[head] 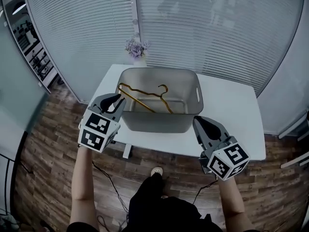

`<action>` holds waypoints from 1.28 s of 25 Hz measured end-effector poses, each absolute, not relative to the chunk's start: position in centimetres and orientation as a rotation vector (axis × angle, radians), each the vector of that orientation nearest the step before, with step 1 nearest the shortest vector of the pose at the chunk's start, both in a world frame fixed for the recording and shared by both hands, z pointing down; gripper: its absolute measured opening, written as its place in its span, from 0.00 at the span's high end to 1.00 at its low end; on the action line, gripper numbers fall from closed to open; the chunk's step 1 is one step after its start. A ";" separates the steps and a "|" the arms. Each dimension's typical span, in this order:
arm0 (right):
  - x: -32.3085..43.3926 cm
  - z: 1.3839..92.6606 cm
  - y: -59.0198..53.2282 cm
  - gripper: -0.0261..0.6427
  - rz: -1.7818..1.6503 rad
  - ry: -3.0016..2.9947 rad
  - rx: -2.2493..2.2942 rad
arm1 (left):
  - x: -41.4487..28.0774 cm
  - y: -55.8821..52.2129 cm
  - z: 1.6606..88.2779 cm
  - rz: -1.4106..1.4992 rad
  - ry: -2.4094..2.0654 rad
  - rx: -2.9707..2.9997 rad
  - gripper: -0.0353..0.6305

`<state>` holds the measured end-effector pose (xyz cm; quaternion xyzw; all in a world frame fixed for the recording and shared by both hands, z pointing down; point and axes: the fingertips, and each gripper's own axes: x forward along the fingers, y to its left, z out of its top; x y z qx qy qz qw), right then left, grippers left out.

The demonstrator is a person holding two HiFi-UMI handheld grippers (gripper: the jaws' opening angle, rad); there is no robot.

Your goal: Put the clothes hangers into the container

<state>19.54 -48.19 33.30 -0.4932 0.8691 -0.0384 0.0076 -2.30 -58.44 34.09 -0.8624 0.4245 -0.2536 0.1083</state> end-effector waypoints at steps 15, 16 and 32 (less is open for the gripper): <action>20.0 38.3 -39.2 0.92 -0.205 2.589 -1.702 | -2.0 -45.9 39.4 -0.307 1.477 -2.827 0.90; 20.2 38.6 -38.9 0.92 -0.201 2.579 -1.720 | -1.9 -45.6 39.7 -0.284 1.486 -2.832 0.91; 21.7 44.9 -35.7 0.92 -0.252 2.470 -1.937 | 0.2 -39.7 45.7 -0.061 1.501 -2.864 0.93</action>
